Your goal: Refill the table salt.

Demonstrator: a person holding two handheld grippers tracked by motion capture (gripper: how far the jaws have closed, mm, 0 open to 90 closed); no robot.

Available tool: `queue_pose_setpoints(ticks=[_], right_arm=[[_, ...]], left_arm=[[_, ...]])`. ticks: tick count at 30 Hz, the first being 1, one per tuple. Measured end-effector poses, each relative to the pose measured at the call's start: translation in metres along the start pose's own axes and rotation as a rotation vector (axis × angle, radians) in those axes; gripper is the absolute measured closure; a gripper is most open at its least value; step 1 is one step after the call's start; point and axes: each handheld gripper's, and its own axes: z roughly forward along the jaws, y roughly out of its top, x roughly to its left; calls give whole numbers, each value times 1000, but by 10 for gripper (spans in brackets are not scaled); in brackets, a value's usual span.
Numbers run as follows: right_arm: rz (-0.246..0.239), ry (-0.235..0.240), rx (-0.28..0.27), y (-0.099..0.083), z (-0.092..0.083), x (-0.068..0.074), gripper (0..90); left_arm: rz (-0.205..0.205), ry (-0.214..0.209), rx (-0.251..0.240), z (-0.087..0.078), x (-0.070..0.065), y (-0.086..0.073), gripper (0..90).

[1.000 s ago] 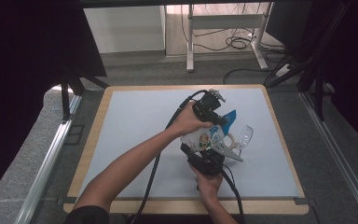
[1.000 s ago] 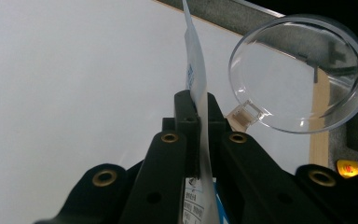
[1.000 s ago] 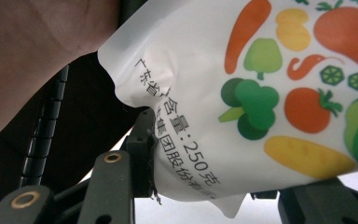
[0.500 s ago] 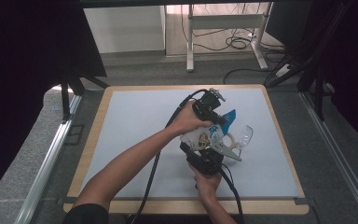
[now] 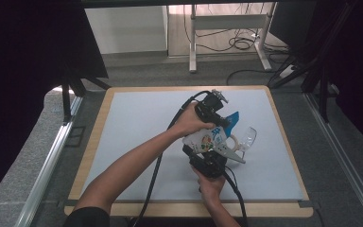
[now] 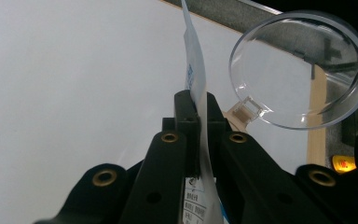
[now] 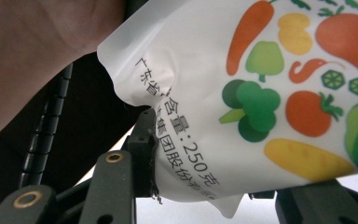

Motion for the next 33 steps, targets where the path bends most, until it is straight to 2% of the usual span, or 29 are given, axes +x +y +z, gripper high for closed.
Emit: queue_pose_setpoints(ticks=[14,33], right_arm=[[19,17,-4,4,-4,0,558],[17,20,-18,7,-4,0,566]], left_arm=[[2,-10,3,3,1,2,898],[7,-19,4,4,3,4,898]])
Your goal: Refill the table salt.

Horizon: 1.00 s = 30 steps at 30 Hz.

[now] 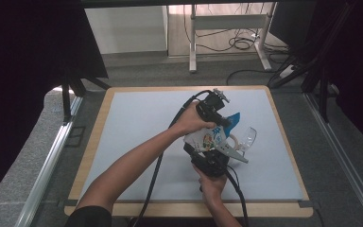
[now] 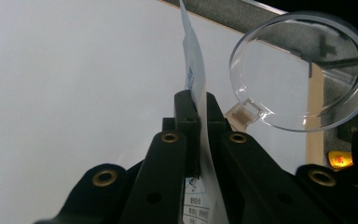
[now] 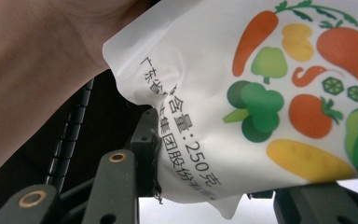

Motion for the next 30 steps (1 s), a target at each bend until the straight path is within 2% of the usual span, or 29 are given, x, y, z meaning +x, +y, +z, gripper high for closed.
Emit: queue_pose_setpoints(ticks=[30], right_arm=[[11,-5,-10,1,-1,-1,571]], left_arm=[[-1,-8,2,4,-2,2,898]])
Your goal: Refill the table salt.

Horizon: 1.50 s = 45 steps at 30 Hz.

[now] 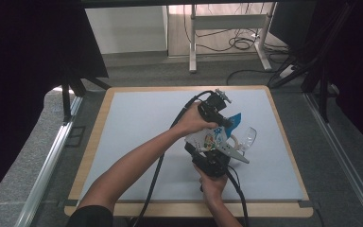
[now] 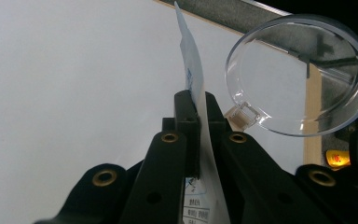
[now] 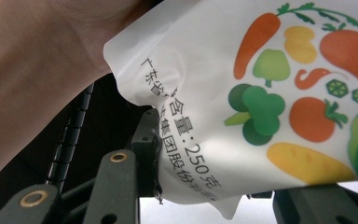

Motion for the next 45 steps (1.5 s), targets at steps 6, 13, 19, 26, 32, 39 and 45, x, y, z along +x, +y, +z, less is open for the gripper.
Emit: queue_pose_setpoints(ticks=[6,13,19,26,32,39,45], right_arm=[[-4,-2,-2,0,0,1,573],[-4,-7,-11,-1,1,2,574],[-3,-7,-16,-1,1,3,575],[-4,-9,-18,-1,1,3,576],[1,-13,-21,-1,0,4,577],[-4,-13,-27,-1,0,4,581],[-7,-16,-28,-1,0,4,583]], left_arm=[[3,0,4,0,0,-1,898],[3,1,9,0,0,-1,898],[3,3,9,-1,0,-1,898],[3,1,10,0,0,-1,898],[6,2,16,2,0,0,898],[3,4,12,2,-1,0,898],[3,2,13,2,-2,0,898]])
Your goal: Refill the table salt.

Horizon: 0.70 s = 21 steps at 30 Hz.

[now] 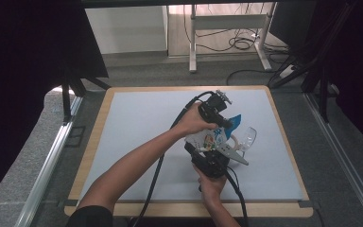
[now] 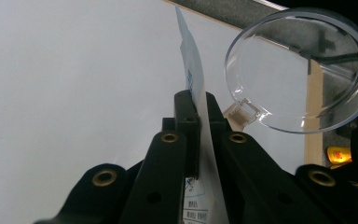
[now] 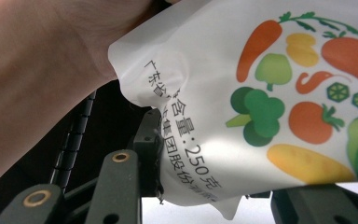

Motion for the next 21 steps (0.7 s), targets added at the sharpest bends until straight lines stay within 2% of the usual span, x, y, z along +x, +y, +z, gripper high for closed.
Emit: queue_pose_setpoints(ticks=[21], right_arm=[[-5,3,1,-1,0,2,585]], left_arm=[[1,-4,2,-3,0,-2,898]])
